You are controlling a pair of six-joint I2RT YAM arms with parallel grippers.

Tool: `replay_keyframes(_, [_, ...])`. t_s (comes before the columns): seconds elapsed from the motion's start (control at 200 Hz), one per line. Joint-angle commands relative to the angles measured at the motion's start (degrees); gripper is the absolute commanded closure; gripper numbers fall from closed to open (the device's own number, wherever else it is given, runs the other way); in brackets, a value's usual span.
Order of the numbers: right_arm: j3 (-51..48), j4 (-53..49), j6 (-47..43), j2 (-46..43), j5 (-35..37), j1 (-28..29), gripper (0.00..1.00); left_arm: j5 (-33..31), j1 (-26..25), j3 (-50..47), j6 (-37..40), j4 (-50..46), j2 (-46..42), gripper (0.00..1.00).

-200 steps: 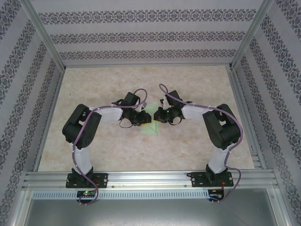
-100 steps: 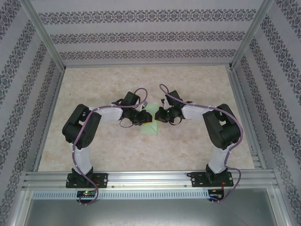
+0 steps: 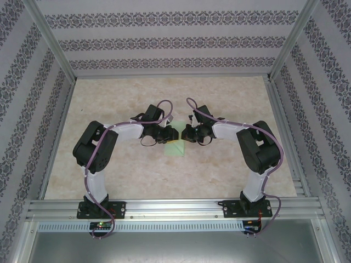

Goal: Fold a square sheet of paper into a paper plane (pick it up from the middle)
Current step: Fold the triangle a second time at the center of the table.

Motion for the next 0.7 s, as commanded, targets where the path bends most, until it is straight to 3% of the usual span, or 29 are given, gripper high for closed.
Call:
replay_keyframes(0.0, [0.2, -0.3, -1.4, 1.0, 1.6, -0.5, 0.92, 1.1, -0.2, 1.4, 0.3, 1.7, 1.4, 0.74])
replay_keyframes(0.699, [1.8, -0.4, -1.7, 2.8, 1.3, -0.7, 0.92, -0.7, -0.4, 2.6, 1.5, -1.4, 3.3, 0.75])
